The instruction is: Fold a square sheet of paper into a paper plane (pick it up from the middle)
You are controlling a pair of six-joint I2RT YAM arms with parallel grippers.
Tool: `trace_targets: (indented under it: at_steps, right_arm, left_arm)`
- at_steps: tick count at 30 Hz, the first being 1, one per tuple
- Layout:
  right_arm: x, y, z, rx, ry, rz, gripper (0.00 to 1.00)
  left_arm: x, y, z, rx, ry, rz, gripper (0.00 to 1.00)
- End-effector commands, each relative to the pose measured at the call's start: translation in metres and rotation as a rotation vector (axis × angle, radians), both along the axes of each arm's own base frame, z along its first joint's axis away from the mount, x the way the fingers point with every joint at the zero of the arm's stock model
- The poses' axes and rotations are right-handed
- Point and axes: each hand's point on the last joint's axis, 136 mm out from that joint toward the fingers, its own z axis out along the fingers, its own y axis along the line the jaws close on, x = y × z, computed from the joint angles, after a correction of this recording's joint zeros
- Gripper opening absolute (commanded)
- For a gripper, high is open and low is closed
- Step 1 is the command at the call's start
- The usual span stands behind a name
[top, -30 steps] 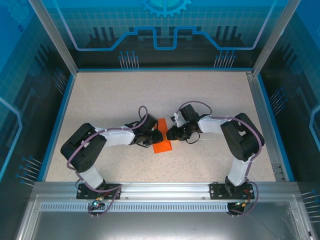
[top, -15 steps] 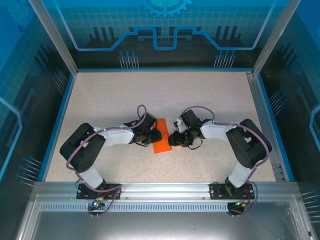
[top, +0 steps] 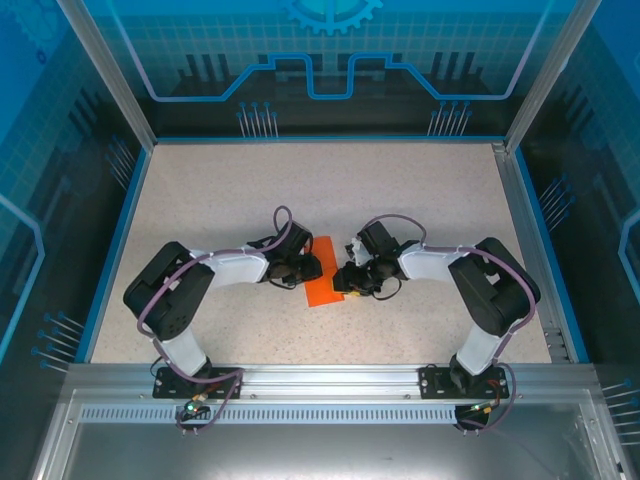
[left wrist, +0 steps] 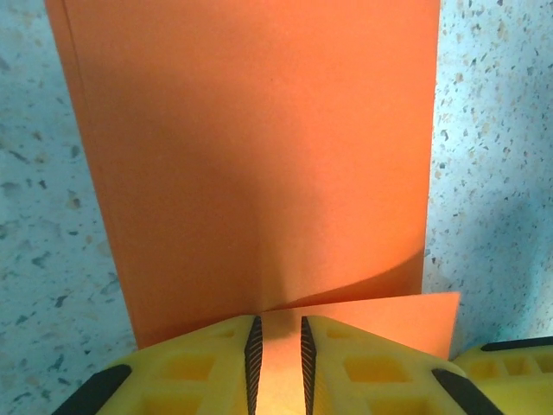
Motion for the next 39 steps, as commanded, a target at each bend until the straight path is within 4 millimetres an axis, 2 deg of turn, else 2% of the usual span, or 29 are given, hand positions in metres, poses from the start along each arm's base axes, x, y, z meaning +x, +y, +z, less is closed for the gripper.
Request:
trace_targets:
  at_steps: [1,7,12,16,19,23,31,39]
  right_arm:
    - [-0.004,-0.009,-0.005,-0.08,-0.004,-0.033,0.39]
    - [-0.009,-0.012,-0.012,-0.123,0.002,-0.034,0.39]
    - [-0.009,-0.012,0.003,-0.128,-0.037,-0.028,0.41]
    - [-0.008,-0.02,-0.003,-0.175,-0.04,-0.038,0.42]
    - [-0.013,-0.01,-0.009,-0.127,-0.007,-0.011,0.41]
    - [-0.018,0.007,-0.005,-0.049,0.004,0.011,0.39]
    - [-0.016,0.011,-0.007,-0.036,0.019,-0.01,0.35]
    - [-0.009,0.023,0.007,0.033,-0.002,-0.015,0.37]
  left_arm:
    - [-0.001,-0.001,-0.005,0.009,0.021,-0.029,0.22]
    - [-0.001,-0.001,-0.003,0.011,0.022,-0.033,0.22]
    - [-0.003,0.0,-0.003,0.014,0.024,-0.033,0.22]
    - [-0.002,-0.001,-0.001,0.011,0.022,-0.037,0.22]
    - [-0.003,-0.001,-0.001,0.01,0.025,-0.038,0.22]
    - [-0.004,-0.001,-0.001,0.009,0.028,-0.043,0.22]
    - [-0.007,0.001,-0.004,0.016,0.037,-0.044,0.22]
    - [-0.008,0.007,-0.008,0.043,0.044,-0.033,0.22]
